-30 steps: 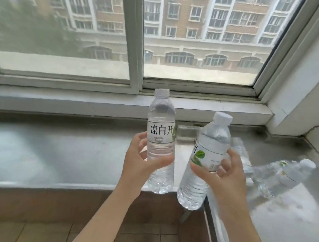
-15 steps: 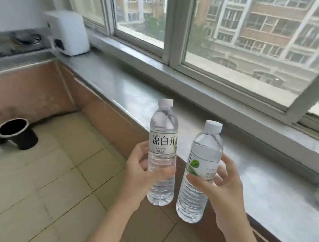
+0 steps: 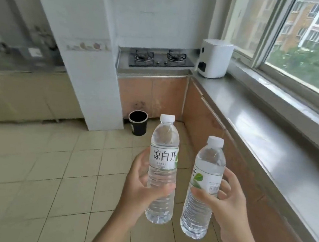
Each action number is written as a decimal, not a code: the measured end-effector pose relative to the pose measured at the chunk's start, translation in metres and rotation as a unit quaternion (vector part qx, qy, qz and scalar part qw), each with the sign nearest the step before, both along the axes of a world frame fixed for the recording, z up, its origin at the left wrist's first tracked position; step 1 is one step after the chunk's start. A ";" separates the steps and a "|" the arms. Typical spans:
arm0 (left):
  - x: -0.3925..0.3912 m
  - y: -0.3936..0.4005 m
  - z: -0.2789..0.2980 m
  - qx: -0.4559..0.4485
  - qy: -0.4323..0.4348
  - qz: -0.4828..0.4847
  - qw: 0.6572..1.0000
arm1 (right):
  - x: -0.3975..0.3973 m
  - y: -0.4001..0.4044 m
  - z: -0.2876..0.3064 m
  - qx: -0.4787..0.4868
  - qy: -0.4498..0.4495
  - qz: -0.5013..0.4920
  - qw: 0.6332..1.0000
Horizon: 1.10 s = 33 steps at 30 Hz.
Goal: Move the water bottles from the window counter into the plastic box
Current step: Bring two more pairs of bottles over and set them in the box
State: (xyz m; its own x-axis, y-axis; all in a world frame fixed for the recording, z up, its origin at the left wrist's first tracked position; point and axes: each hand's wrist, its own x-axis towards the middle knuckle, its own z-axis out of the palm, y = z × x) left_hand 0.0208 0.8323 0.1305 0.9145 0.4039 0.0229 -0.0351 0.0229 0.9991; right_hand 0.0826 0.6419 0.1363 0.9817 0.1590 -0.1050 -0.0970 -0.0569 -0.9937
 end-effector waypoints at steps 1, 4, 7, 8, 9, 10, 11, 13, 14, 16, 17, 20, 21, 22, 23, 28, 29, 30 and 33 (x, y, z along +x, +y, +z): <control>-0.002 0.016 -0.001 0.000 -0.001 0.027 1.000 | 0.008 0.020 0.001 -0.001 -0.003 0.027 1.000; -0.003 0.059 -0.008 -0.002 -0.002 0.106 0.994 | 0.033 0.076 0.003 -0.007 -0.010 0.107 0.994; 0.007 0.097 -0.015 0.005 0.000 0.179 0.984 | 0.062 0.130 0.003 -0.016 -0.019 0.180 0.983; 0.012 0.109 -0.016 0.008 -0.001 0.201 0.980 | 0.073 0.147 0.002 -0.017 -0.021 0.201 0.979; 0.019 0.121 -0.018 0.010 -0.002 0.221 0.975 | 0.084 0.164 0.001 -0.017 -0.021 0.217 0.976; 0.026 0.133 -0.019 0.011 -0.003 0.240 0.971 | 0.096 0.182 0.001 -0.018 -0.020 0.233 0.972; 0.034 0.145 -0.020 0.010 -0.004 0.256 0.967 | 0.108 0.199 0.000 -0.017 -0.019 0.248 0.968; 0.051 0.169 -0.020 0.008 -0.007 0.283 0.959 | 0.134 0.233 -0.001 -0.008 -0.013 0.278 0.960; 0.060 0.181 -0.019 0.008 -0.006 0.297 0.955 | 0.148 0.249 0.000 -0.004 -0.009 0.293 0.956; 0.079 0.205 -0.016 0.011 -0.003 0.325 0.946 | 0.174 0.282 0.001 0.003 -0.005 0.322 0.947; 0.088 0.217 -0.014 0.010 -0.003 0.337 0.941 | 0.187 0.299 0.002 0.007 -0.004 0.335 0.942; 0.113 0.255 -0.011 0.004 -0.004 0.369 0.930 | 0.221 0.350 0.002 0.018 -0.001 0.364 0.931; 0.120 0.268 -0.010 0.003 0.000 0.379 0.925 | 0.230 0.366 0.001 0.017 -0.001 0.373 0.928; 0.126 0.280 -0.010 0.003 0.005 0.389 0.921 | 0.238 0.382 0.001 0.017 -0.001 0.383 0.924; 0.132 0.293 -0.009 0.002 0.007 0.398 0.917 | 0.246 0.398 0.002 0.017 0.000 0.390 0.921; 0.161 0.371 -0.018 0.001 0.013 0.440 0.898 | 0.284 0.488 -0.007 0.005 0.000 0.422 0.907; 0.166 0.389 -0.020 -0.002 0.016 0.446 0.895 | 0.290 0.508 -0.009 0.004 0.001 0.425 0.905; 0.171 0.410 -0.023 -0.004 0.017 0.452 0.892 | 0.296 0.529 -0.011 0.002 0.000 0.429 0.903; 0.189 0.475 -0.029 -0.011 0.017 0.459 0.888 | 0.315 0.596 -0.015 0.002 0.002 0.438 0.899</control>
